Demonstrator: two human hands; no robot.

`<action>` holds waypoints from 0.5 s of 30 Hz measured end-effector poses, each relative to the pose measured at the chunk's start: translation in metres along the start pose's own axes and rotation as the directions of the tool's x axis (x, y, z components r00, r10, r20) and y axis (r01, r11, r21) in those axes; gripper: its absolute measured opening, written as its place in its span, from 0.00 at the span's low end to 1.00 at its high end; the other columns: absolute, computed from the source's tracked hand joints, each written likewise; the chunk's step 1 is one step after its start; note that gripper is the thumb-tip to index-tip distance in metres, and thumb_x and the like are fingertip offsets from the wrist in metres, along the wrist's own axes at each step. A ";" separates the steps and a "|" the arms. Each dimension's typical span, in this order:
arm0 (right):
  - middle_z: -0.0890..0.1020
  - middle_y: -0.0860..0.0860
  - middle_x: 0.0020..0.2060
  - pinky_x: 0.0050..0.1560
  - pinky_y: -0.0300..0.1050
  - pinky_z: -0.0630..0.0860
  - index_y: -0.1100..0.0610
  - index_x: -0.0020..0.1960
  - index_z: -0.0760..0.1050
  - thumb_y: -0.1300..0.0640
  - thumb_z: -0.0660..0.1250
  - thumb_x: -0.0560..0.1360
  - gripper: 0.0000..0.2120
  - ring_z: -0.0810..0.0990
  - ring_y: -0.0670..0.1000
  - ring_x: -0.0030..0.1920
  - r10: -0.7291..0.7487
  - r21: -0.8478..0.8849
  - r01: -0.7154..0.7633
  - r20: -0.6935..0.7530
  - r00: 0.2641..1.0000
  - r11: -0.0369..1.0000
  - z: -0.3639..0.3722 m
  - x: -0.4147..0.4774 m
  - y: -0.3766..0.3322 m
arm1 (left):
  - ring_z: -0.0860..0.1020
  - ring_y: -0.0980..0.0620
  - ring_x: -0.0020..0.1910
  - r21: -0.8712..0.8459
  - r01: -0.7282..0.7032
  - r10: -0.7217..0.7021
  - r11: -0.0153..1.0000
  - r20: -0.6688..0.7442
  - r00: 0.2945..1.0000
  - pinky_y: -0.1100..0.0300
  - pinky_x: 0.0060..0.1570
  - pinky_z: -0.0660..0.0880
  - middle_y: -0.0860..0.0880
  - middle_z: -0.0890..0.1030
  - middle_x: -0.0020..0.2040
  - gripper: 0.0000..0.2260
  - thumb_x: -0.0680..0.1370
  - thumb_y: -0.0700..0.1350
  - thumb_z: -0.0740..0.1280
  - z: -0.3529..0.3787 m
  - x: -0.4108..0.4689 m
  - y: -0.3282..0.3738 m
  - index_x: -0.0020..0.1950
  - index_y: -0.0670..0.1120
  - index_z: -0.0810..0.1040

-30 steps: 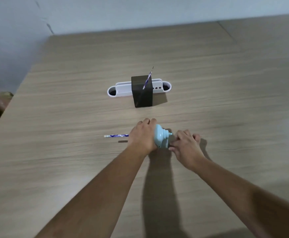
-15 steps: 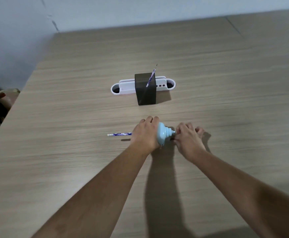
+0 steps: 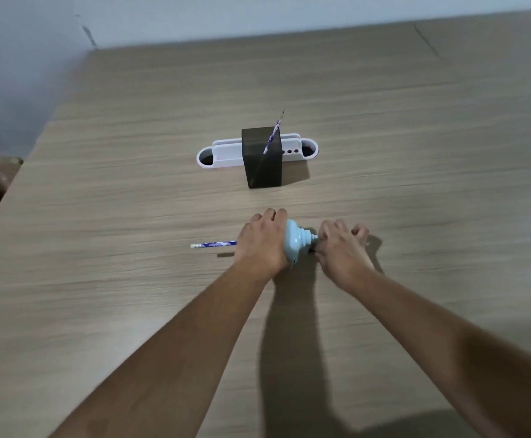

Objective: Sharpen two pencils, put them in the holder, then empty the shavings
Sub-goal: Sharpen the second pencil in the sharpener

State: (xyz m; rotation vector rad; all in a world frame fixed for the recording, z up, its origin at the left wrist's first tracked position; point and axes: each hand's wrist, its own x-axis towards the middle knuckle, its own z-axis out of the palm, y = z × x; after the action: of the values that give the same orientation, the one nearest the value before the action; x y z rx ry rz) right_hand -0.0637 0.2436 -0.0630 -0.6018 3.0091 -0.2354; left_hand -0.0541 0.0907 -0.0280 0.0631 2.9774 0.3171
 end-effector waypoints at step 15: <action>0.75 0.51 0.43 0.46 0.48 0.50 0.51 0.41 0.81 0.58 0.70 0.69 0.02 0.71 0.54 0.49 0.029 -0.012 -0.029 0.011 1.000 1.000 0.002 -0.008 -0.001 | 0.73 0.44 0.57 0.015 -0.011 0.010 1.000 0.015 1.000 0.52 0.54 0.72 0.46 0.73 0.61 0.34 0.62 0.49 0.78 -0.002 0.001 0.000 0.62 0.45 0.66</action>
State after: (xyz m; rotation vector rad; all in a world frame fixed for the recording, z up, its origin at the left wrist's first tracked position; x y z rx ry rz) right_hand -0.0563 0.2455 -0.0641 -0.5582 3.0081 -0.2119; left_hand -0.0553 0.0907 -0.0261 0.0826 2.9654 0.2944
